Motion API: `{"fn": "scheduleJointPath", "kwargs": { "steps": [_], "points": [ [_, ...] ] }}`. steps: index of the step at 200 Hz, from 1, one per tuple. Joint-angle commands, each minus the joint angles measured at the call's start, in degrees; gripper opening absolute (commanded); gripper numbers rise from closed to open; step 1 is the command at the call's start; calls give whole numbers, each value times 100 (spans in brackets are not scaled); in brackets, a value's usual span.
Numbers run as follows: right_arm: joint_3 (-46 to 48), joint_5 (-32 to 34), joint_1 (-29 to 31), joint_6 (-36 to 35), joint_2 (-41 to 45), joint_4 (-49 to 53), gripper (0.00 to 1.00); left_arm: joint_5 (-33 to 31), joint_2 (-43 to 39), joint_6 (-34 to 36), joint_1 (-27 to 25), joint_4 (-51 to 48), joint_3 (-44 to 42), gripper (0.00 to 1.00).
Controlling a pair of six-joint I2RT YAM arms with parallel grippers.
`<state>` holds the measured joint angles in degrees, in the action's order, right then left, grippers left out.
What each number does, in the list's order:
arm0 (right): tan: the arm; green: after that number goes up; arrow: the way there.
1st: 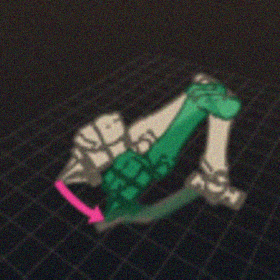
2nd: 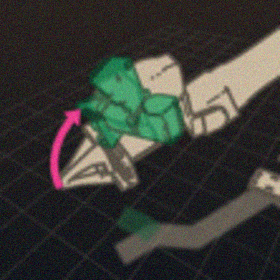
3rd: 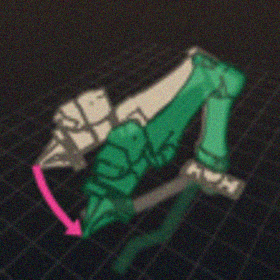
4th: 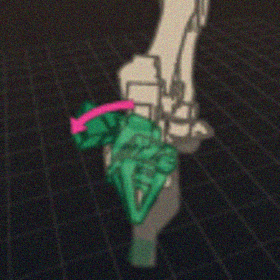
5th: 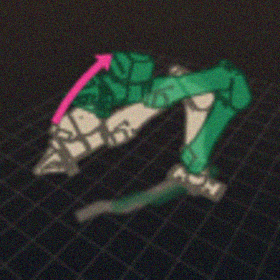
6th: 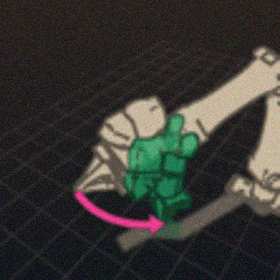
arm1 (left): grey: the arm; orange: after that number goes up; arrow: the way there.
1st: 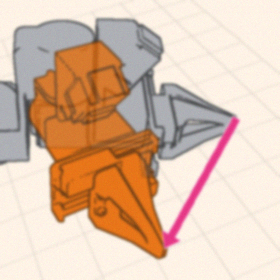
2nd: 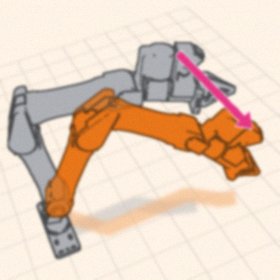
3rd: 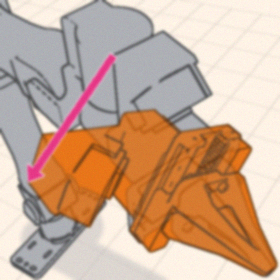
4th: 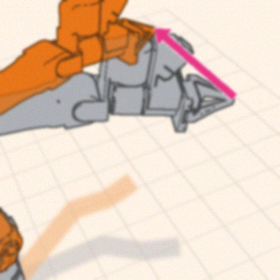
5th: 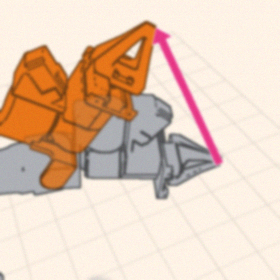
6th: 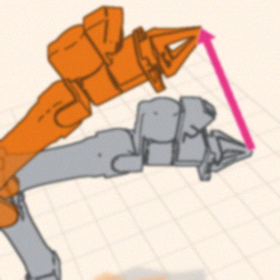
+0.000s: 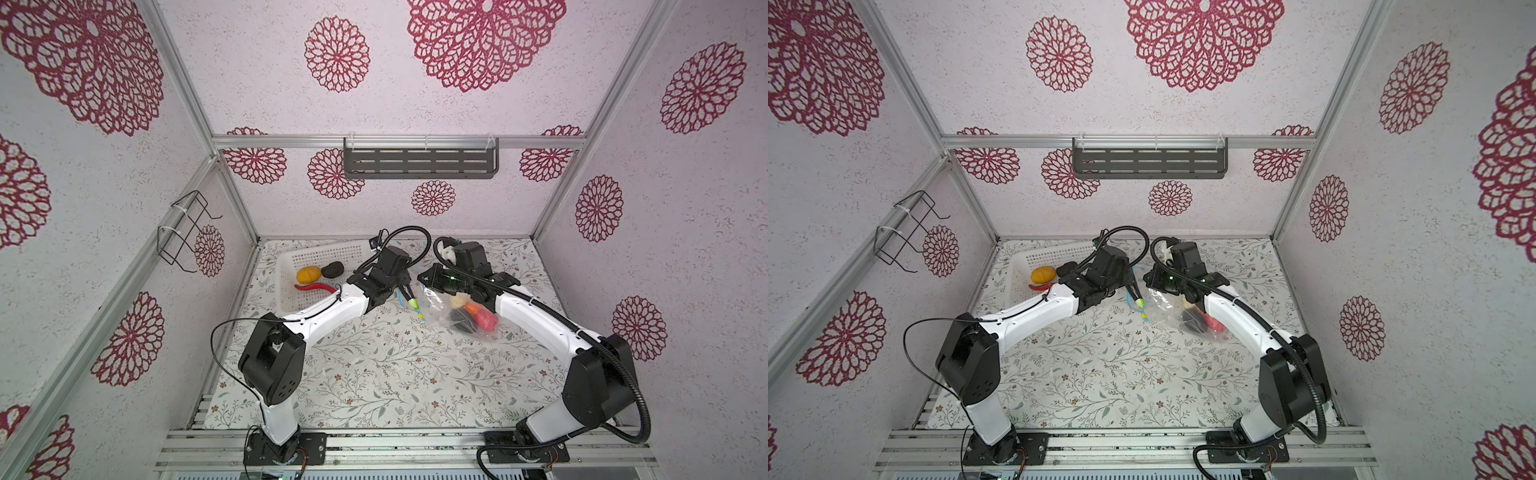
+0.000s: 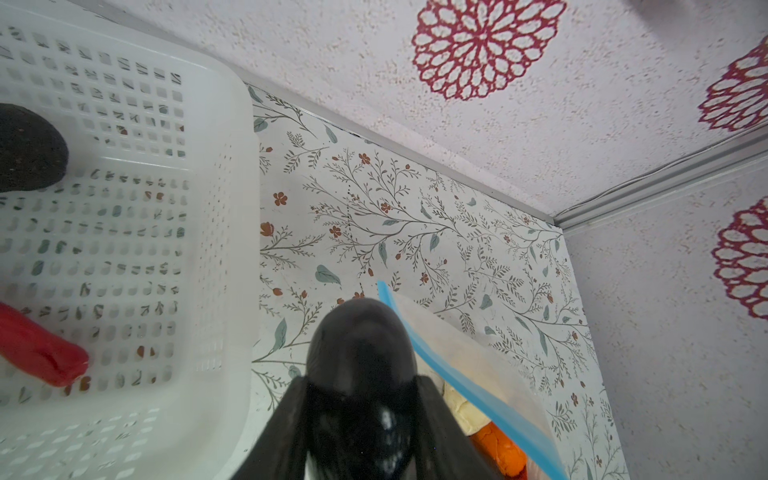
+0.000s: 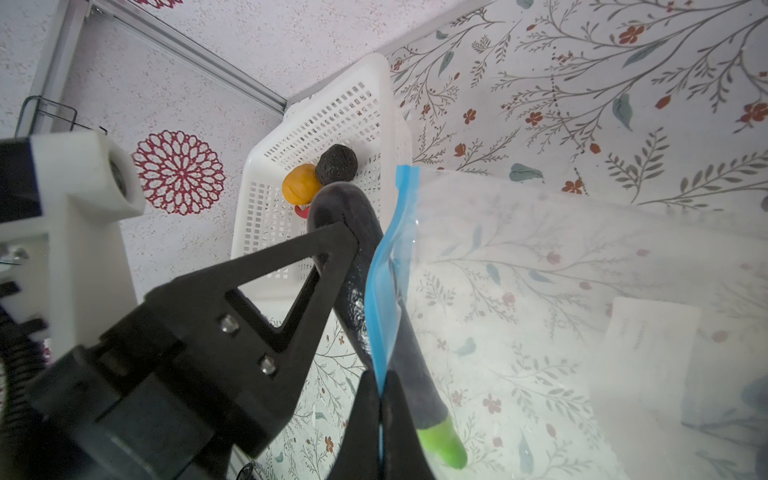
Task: Place the food in the zip-top bag and seal the zipper
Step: 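Lower the eggplant into the bag mouth beside the right gripper, then open the left gripper to release the eggplant inside the bag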
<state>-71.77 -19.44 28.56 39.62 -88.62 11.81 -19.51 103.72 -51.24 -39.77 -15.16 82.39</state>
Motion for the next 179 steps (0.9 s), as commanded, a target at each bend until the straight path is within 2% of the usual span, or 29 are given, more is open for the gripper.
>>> {"fn": "scheduleJointPath", "kwargs": {
  "steps": [1, 14, 36, 92, 179],
  "points": [
    [-240, -46, -6, 9, 2, -123, 0, -130, 132, 104, -90, 147, 28, 35],
    [-234, -42, -2, -6, 11, -122, 0, -131, 138, 121, -101, 153, 40, 35],
    [-232, -41, -7, -6, 11, -125, 0, -115, 156, 176, -105, 158, 75, 42],
    [-241, -51, -8, 9, 2, -127, 0, -115, 147, 204, -114, 156, 89, 50],
    [-232, -51, -6, 1, 11, -127, 0, -36, 156, 228, -119, 162, 128, 52]
  ]
}}
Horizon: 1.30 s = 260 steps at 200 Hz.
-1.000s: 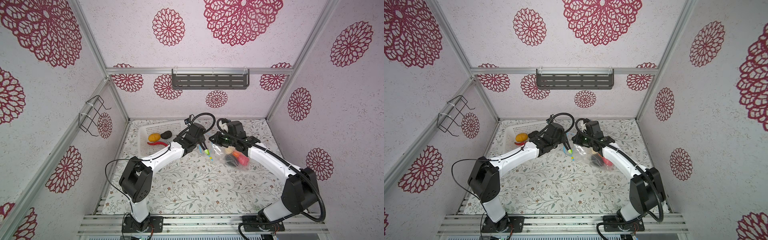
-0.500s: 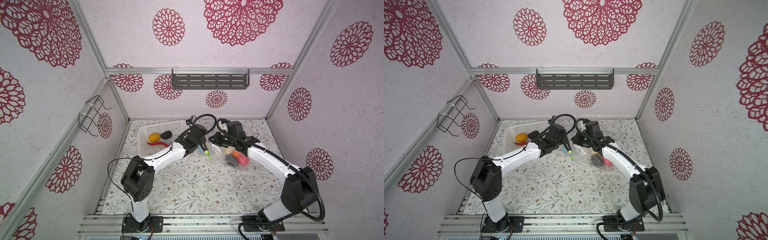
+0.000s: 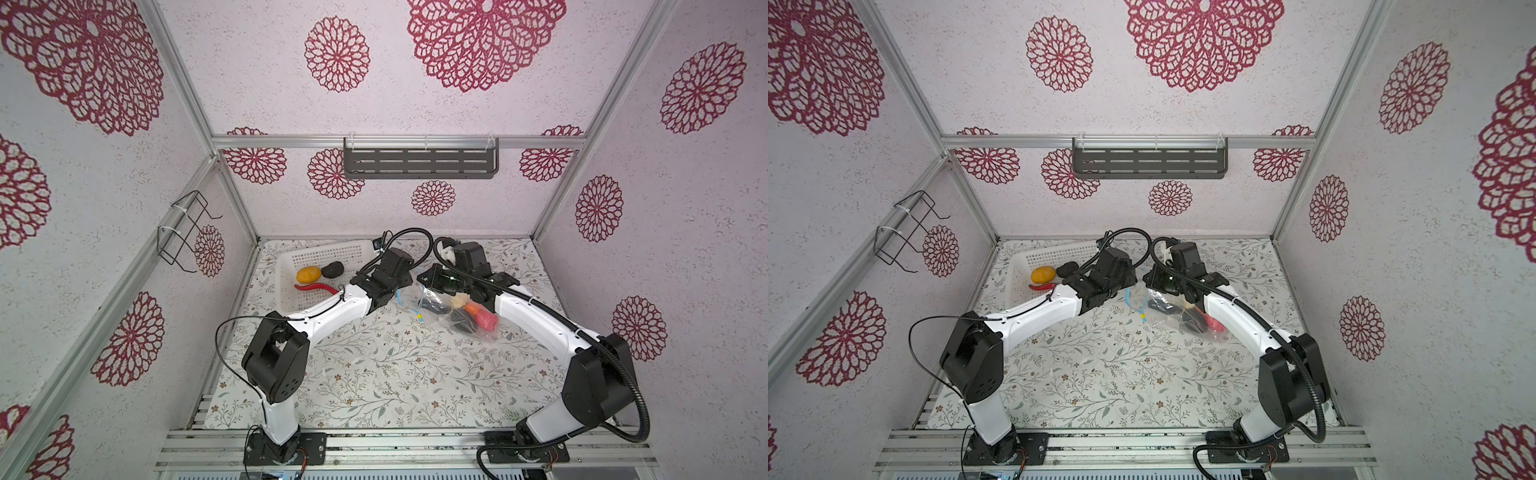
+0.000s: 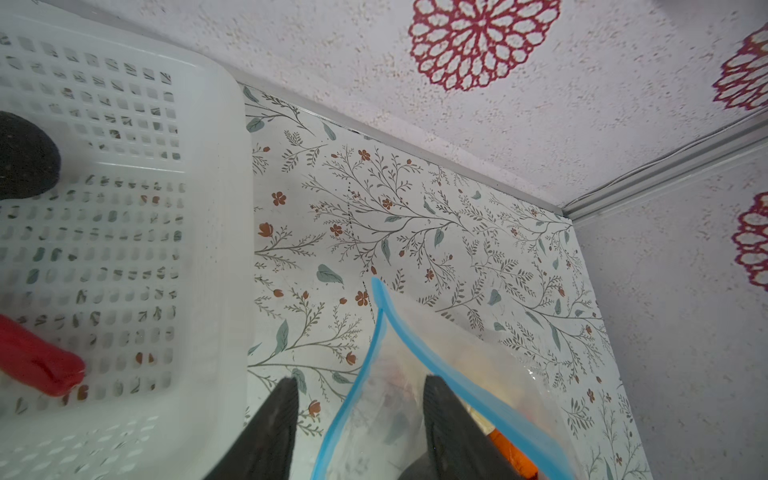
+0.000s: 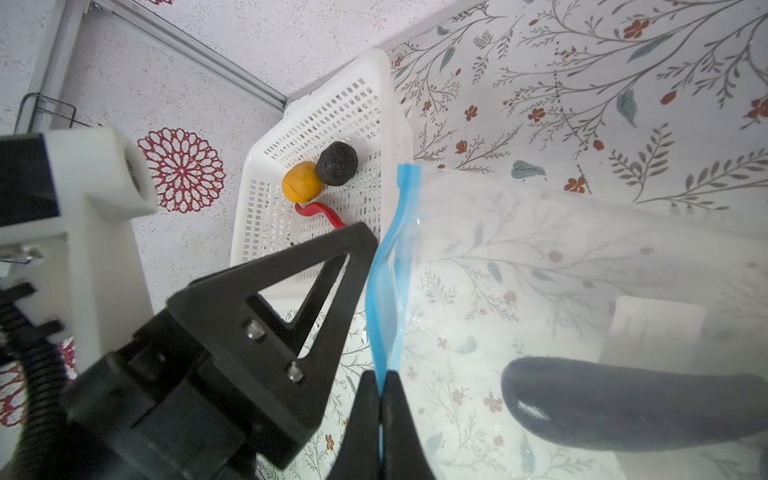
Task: Place the food in the zip-top bag and seal the zipper
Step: 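Open the left gripper to release the eggplant inside the bag, then move the left gripper back into the basket over the red chili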
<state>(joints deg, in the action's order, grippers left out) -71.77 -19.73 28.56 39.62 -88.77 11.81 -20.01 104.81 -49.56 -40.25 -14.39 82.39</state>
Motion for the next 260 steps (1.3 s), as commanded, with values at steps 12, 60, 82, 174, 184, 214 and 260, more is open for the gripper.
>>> {"fn": "scheduleJointPath", "kwargs": {
  "steps": [12, 60, 82, 174, 184, 214, 260],
  "points": [
    [-222, -22, -3, -5, 35, -131, 0, -3, 23, 74, -70, 64, 131, 52],
    [-180, -5, -7, -8, 68, -131, 0, -12, -57, 131, -16, -531, 355, 54],
    [-170, -12, -16, -4, 71, -136, 0, 82, -144, 209, 114, -751, 404, 55],
    [-228, -64, -16, -20, 27, -131, 0, -234, -833, 362, 1154, -1586, -4, 58],
    [-241, -66, -14, -16, 15, -128, 0, -304, -898, 363, 1275, -1672, -65, 58],
    [-264, -73, -16, -21, -26, -127, 0, -483, -1006, 248, 1677, -1935, -259, 56],
    [-285, -77, -16, -20, -88, -130, 0, -471, -956, -93, 2274, -2023, -578, 48]
  ]
}}
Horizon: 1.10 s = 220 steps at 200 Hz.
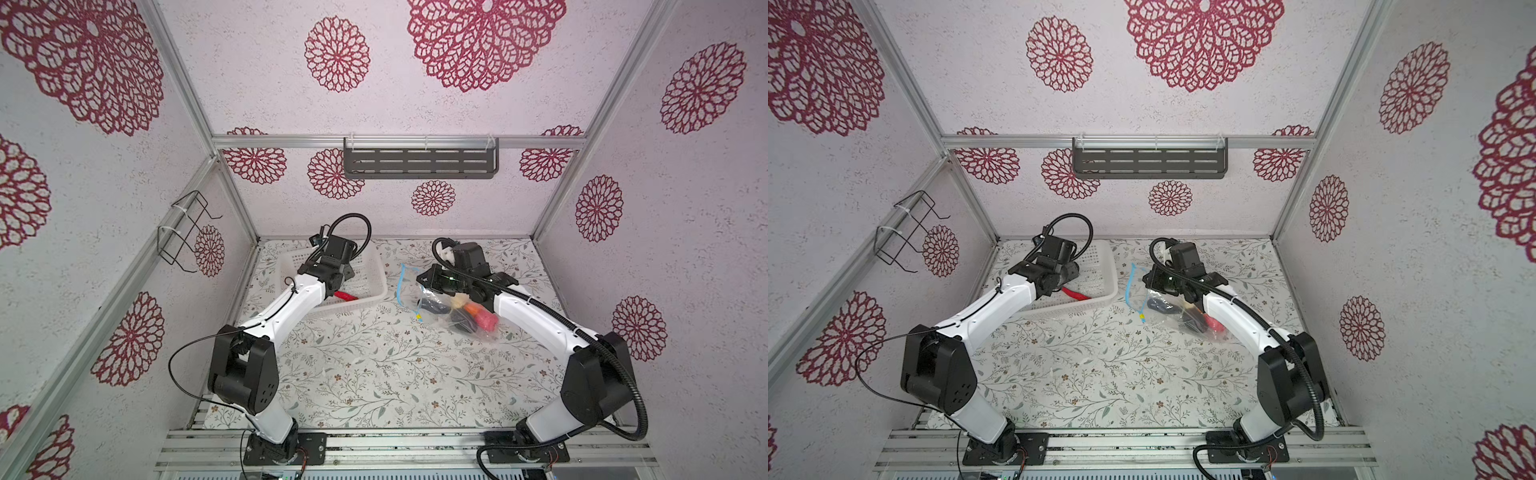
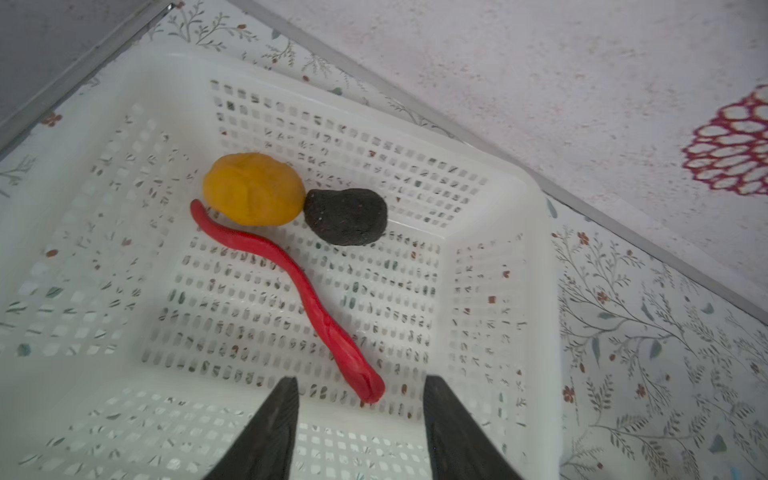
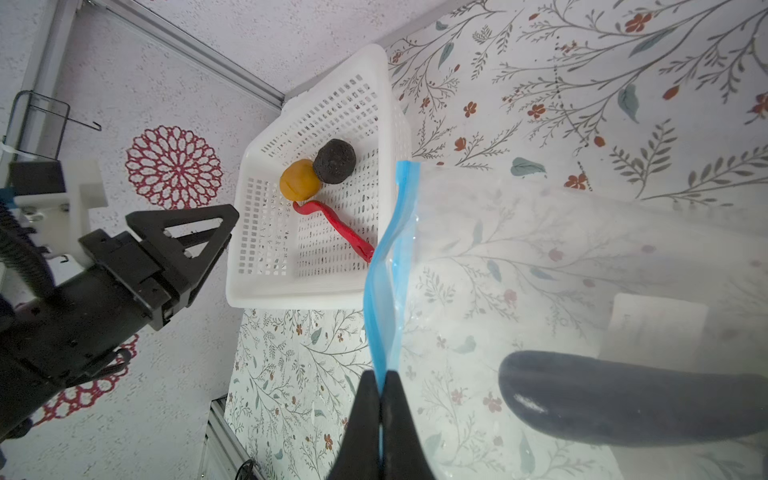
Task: Place the food in the zip-top bag and seal the zipper
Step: 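Move the left gripper back into the basket over the red chili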
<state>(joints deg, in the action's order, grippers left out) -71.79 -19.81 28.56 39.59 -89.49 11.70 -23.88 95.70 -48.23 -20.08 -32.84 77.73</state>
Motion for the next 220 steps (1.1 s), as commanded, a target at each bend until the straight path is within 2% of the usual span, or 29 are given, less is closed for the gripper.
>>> {"fn": "scheduleJointPath", "kwargs": {
  "steps": [1, 42, 110, 172, 220],
  "points": [
    [-283, -72, -16, -16, -15, -122, 0, -83, -43, -238, 266, -179, -115, 47],
    [-310, -74, -12, -11, -55, -98, 0, 61, 305, -474, 639, -97, -109, 41],
    [-332, -36, -9, -27, -90, -37, 0, 680, 1082, -607, 1108, 272, 127, 43],
    [-384, -37, -12, -43, -177, -4, 0, 1020, 1627, -634, 1270, 425, 399, 48],
    [-389, -61, -16, -44, -226, -20, 0, 1148, 2112, -687, 1304, 525, 539, 47]
  ]
}}
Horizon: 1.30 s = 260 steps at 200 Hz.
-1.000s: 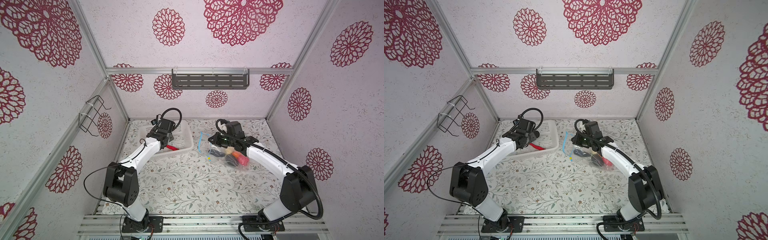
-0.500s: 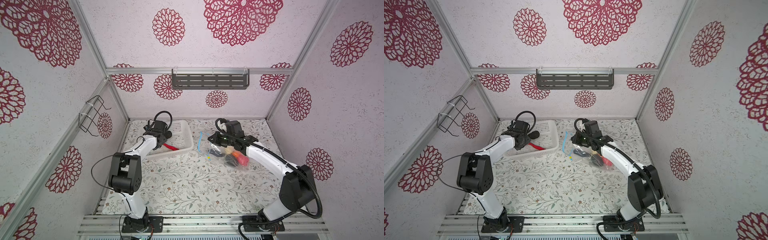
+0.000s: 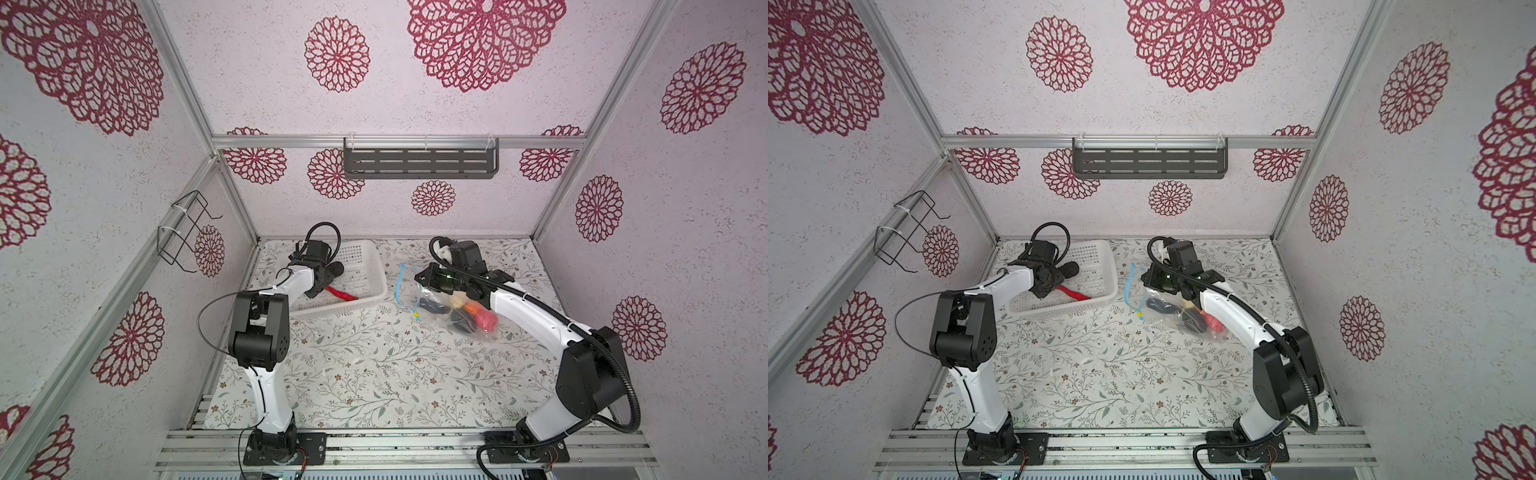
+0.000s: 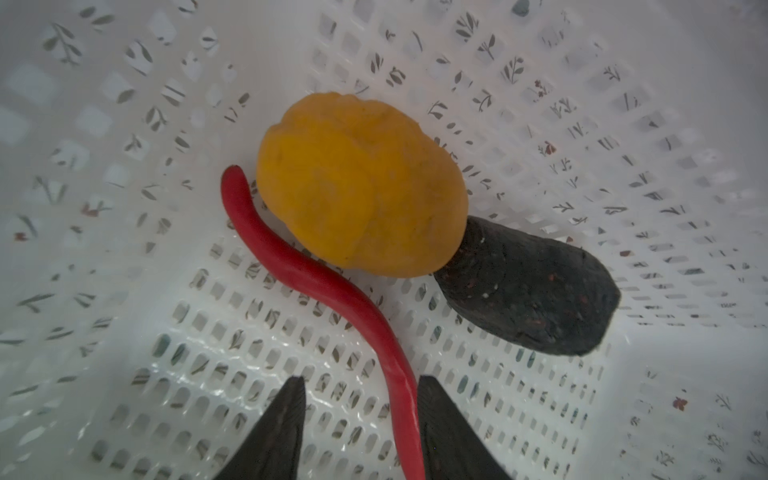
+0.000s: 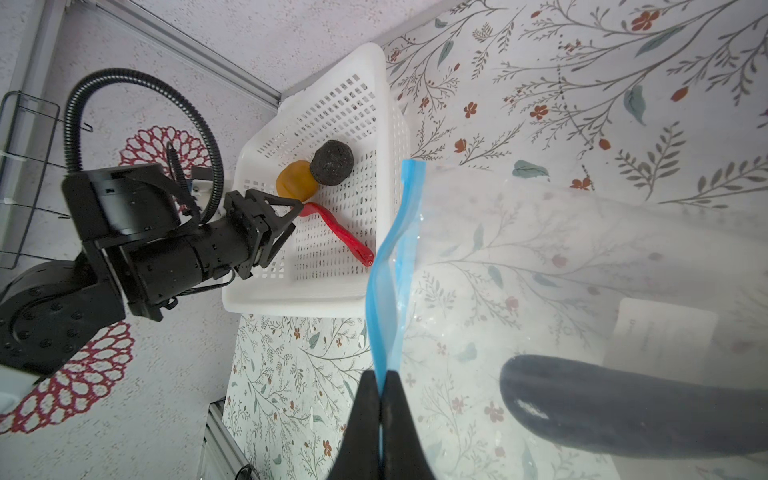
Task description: Place the food in the zip-top bag and seal the zipper
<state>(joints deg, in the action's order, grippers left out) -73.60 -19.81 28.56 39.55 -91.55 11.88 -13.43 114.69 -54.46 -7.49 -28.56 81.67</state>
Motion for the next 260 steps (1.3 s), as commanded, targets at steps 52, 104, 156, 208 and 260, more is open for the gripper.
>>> {"fn": "scheduleJointPath", "kwargs": {
  "steps": [52, 104, 156, 208, 260],
  "points": [
    [-198, -53, -34, -42, 5, -33, 0, 121, 465, -108, 45, 61, 219, 44],
    [-171, -62, -43, -47, 47, -28, 0, 45, 499, -85, 45, -9, 224, 38],
    [-163, -72, -42, -36, 67, -45, 0, -114, 225, 22, 37, -121, 140, 29],
    [-155, -87, -38, -27, 76, -65, 0, -317, -90, 111, -25, -216, 64, 21],
    [-109, -60, -40, -28, 144, -64, 0, -367, -130, 172, -42, -174, 55, 22]
  ]
}}
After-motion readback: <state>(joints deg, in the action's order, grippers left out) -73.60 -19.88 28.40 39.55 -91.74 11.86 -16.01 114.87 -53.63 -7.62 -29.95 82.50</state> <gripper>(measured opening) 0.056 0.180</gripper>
